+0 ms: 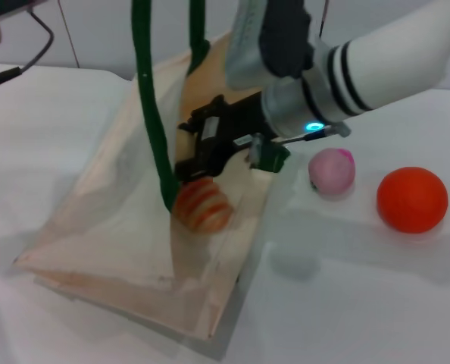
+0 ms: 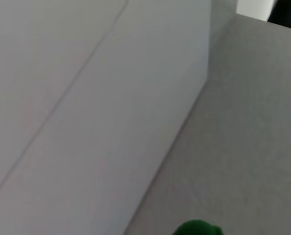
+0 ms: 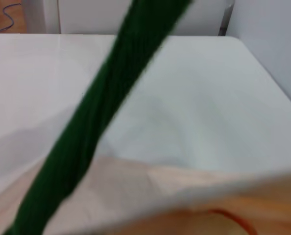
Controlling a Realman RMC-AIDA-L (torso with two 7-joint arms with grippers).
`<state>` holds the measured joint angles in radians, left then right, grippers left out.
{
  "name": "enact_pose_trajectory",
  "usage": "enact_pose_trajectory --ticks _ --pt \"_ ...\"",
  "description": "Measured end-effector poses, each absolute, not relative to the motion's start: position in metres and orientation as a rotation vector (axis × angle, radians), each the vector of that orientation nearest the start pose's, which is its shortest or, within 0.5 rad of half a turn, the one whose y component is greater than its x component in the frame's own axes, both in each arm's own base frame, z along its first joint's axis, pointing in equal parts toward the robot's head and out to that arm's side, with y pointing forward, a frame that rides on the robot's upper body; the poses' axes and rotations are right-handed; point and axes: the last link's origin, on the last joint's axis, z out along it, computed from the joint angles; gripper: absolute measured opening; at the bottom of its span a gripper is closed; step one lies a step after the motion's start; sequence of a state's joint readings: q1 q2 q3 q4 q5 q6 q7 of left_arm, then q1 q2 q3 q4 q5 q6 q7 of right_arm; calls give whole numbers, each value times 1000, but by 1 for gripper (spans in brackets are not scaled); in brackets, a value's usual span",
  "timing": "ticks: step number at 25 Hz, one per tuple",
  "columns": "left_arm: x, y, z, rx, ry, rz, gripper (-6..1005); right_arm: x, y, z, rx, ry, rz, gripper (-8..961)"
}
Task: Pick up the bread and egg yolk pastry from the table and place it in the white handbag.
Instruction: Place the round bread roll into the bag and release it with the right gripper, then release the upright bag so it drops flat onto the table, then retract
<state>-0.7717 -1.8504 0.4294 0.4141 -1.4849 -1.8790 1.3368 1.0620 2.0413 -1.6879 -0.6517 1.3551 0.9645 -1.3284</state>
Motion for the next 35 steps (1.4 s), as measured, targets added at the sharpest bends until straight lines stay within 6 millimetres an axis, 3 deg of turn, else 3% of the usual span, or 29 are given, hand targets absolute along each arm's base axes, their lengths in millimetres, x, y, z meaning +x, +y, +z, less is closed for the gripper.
enact_pose_trajectory --ticks 8,21,27,30,35 --pt "-167 382 112 -2632 -808 -1591 119 56 410 -129 -2865 -47 65 669" --pt "-199 372 127 -2502 -848 -1595 120 59 406 -124 -2905 39 98 686" --pt "-216 365 138 -2435 -866 -1595 119 73 412 -91 -2914 209 245 712" --pt "-221 363 141 -2407 -868 -1600 119 91 417 -63 -2874 293 314 901" --pt "-226 362 144 -2382 -859 -1595 119 126 422 -20 -2774 418 396 894"
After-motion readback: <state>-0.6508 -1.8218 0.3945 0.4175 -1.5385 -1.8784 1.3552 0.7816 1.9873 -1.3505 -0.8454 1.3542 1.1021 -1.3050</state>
